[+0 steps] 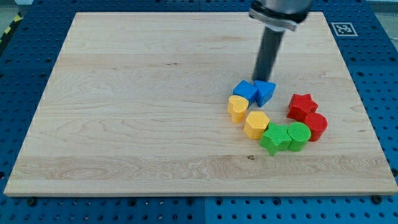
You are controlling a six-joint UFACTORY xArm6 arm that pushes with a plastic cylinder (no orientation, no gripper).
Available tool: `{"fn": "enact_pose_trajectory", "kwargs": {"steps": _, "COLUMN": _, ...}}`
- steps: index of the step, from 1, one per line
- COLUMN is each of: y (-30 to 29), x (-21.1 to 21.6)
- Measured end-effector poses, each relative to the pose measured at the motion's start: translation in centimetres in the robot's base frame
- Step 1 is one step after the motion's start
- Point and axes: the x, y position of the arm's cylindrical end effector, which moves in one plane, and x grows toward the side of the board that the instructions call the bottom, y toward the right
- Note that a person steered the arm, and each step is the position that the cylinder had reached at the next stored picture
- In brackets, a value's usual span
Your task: Point your arm at the blue cube
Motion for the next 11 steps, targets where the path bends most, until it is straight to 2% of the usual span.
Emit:
{"fn": "enact_pose_trajectory", "kwargs": {"steps": 1, "y": -1.3, "x": 0.6}}
{"fn": "enact_pose_trajectory", "kwargs": {"steps": 3, "y": 0.5, "x": 4.2}}
{"fn": "enact_pose_trajectory", "kwargs": {"steps": 4, "y": -0.3, "x": 2.4}}
{"fn": "enact_pose_trajectory", "kwargs": {"steps": 5, "y": -1.3, "x": -2.4}}
{"fn": "enact_pose_trajectory", "kwargs": {"steps": 6, "y": -6.8, "x": -3.5}}
{"fn": "enact_pose_trajectory", "kwargs": {"steps": 7, "y": -9.3, "x": -4.8}}
{"fn": "enact_pose_trajectory", "kwargs": {"steps": 9, "y": -7.0, "x": -1.6}}
{"fn": "enact_pose_trajectory", "kwargs": {"steps": 10, "y": -10.6, "x": -0.7}}
{"fn": "enact_pose_trajectory", "kwargs": {"steps": 11, "y": -9.9, "x": 3.5}}
